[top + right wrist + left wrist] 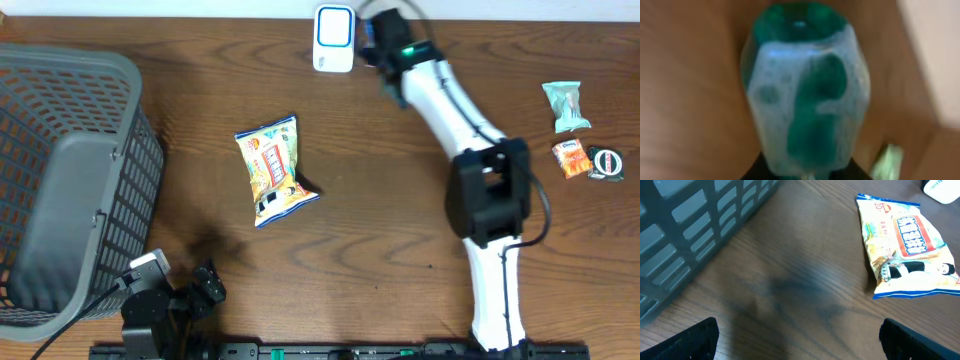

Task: Scan the item barcode
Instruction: 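Carry the teal bottle right and set it at the right edge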

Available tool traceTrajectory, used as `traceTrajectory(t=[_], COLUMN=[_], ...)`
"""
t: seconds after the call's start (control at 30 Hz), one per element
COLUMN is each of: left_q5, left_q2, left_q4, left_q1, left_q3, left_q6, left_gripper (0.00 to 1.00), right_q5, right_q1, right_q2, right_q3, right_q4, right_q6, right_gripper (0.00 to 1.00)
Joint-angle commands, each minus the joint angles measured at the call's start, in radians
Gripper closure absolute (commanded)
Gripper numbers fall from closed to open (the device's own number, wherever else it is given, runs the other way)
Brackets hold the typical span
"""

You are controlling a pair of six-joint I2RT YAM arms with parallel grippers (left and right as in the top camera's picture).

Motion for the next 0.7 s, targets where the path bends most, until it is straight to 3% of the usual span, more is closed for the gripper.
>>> traceTrajectory(t=[0.0, 0.17, 0.43, 0.57, 0.6, 0.67], left_q5=[0.013, 0.013, 0.013, 0.013, 0.013, 0.013], left_q2=[-0.002, -0.002, -0.002, -0.002, -0.002, -0.002], left_q4=[-0.011, -0.011, -0.011, -0.011, -0.011, -0.011], left_q1=[0.006, 0.006, 0.006, 0.006, 0.006, 0.006], left_q3=[0.008, 0.008, 0.008, 0.008, 0.008, 0.008], left_q6=[-0.002, -0.002, -0.002, -0.002, -0.002, -0.002], left_gripper=[0.02, 0.02, 0.02, 0.02, 0.02, 0.02], right_q5=[0.069, 0.022, 0.013, 0.001, -0.011, -0.060], right_q1=[-0.113, -0.267, -0.445, -0.489, -0.493, -0.491], right_q2=[-0.069, -0.069, -0.069, -0.069, -0.074, -0.087], right_q3=[0.011, -0.055, -0.222, -0.241, -0.237, -0.216], right_q4=[-0.050, -0.035, 0.126, 0.140, 0.138, 0.116], right_q6=[0.212, 0.254, 0.250, 0.277, 0.301, 0.338], right_gripper=[0.99, 0.99, 0.98, 0.69, 0.59, 0.25])
